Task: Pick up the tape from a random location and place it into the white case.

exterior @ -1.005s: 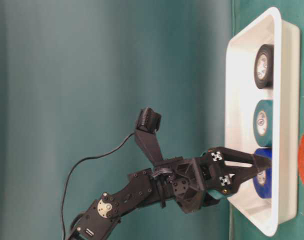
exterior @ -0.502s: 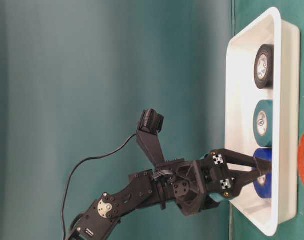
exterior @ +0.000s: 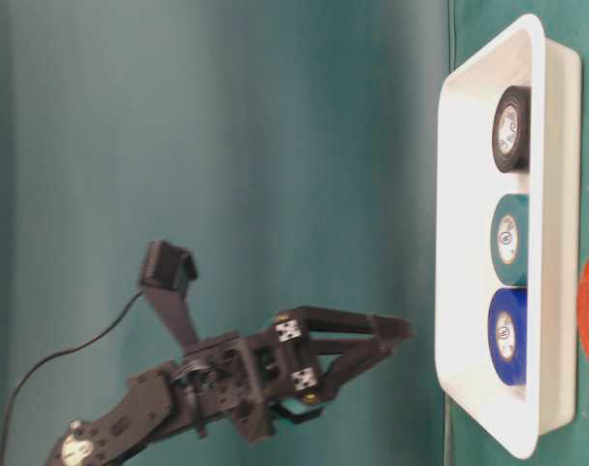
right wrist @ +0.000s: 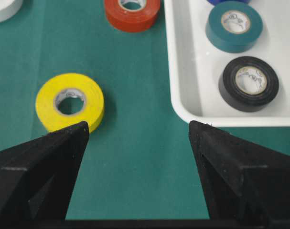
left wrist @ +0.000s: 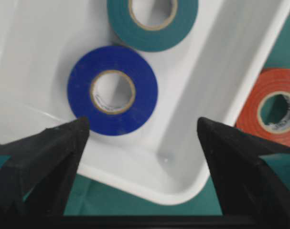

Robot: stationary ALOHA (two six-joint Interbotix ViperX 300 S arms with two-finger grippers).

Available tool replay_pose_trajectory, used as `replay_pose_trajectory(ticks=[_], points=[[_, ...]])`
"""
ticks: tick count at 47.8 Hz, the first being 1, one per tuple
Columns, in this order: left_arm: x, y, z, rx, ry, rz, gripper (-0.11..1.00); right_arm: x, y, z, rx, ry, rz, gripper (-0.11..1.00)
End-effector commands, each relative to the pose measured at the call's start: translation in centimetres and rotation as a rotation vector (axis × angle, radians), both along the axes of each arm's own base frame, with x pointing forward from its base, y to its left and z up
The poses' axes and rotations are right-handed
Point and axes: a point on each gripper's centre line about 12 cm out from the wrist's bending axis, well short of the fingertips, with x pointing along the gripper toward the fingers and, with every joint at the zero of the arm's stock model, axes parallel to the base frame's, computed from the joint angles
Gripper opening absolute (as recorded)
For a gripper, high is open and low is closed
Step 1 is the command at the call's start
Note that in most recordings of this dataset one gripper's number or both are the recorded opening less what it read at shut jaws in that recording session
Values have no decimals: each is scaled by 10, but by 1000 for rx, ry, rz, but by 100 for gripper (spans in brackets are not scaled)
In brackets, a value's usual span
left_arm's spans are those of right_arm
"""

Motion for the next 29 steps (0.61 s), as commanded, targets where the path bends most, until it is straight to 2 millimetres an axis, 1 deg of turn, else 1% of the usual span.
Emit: replay_pose_trajectory(ticks=[1, 9, 14, 21, 29], points=[[0, 1, 20, 28, -47, -12, 98, 4, 1, 10, -1, -28, 3, 80], [0, -2, 20, 35, -44, -39, 98, 4, 1, 11, -1, -29, 4, 80], [3, -11, 19, 33, -44, -64, 98, 4, 1, 11, 1, -29, 3, 80], [8, -37, 17, 29, -39, -130, 98, 4, 1, 11, 2, -31, 2, 80], [13, -75, 13, 22, -29, -224, 98, 5, 1, 12, 2, -31, 2, 80]])
